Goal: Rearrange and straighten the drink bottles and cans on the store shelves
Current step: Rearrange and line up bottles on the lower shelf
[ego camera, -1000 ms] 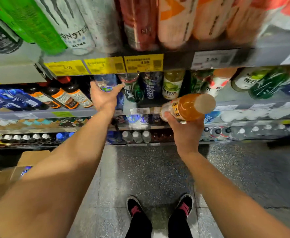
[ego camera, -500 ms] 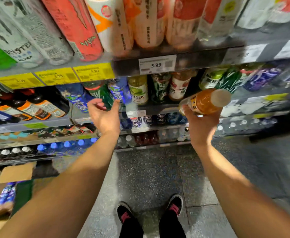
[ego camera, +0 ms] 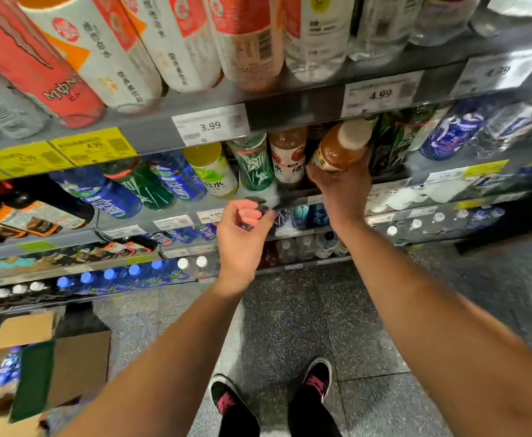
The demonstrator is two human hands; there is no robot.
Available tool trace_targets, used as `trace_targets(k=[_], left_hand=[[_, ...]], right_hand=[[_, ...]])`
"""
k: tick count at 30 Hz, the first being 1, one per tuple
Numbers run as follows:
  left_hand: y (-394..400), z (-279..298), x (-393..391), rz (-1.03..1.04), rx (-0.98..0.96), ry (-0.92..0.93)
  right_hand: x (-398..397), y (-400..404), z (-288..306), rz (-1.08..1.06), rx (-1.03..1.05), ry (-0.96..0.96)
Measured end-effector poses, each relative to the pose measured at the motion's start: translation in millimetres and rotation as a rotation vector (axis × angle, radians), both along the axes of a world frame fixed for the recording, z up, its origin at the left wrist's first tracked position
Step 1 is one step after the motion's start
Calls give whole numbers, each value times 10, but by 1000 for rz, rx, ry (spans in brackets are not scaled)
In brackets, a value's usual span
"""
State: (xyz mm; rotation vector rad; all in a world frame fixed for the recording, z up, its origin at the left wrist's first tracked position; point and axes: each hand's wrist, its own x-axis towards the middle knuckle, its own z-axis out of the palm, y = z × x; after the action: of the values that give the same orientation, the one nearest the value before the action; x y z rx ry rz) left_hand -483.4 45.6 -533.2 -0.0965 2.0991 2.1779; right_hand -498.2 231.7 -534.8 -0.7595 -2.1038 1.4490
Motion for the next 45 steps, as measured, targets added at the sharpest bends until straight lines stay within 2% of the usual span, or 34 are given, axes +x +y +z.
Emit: trace_targets(k=[5,10,13,17,19,22,29,34,43,45], left_hand=[[42,-10,-25,30,63,-28],[-72,21,-63,64,15,-50],[-201,57,-94,157,-107,-11],[-558,69,-187,340,-317,111],[-759,60,-326,398,-388,98],[-1005,47,-573,384,-463,71],[-1370,12,-1038,383,-474,21],[-1465,-20,-1246,378,-456,-26],[-1566,48,-1262,377,-605,95],[-1561,102,-1204,382,-565,96]], right_hand=[[-232,57,37,97,67,-31],[-326,69,73,132,80,-63],[-231,15,8,93,88,-102],[2,-319,35,-101,197,-204],[110,-607,120,-130,131,-186],[174,-1070,190,-16,47,-100],[-69,-1882,348,157,4,-102],[-172,-2154,302,127,-60,-138],[-7,-2206,115,124,-18,-171],[49,-2200,108,136,-23,-184]])
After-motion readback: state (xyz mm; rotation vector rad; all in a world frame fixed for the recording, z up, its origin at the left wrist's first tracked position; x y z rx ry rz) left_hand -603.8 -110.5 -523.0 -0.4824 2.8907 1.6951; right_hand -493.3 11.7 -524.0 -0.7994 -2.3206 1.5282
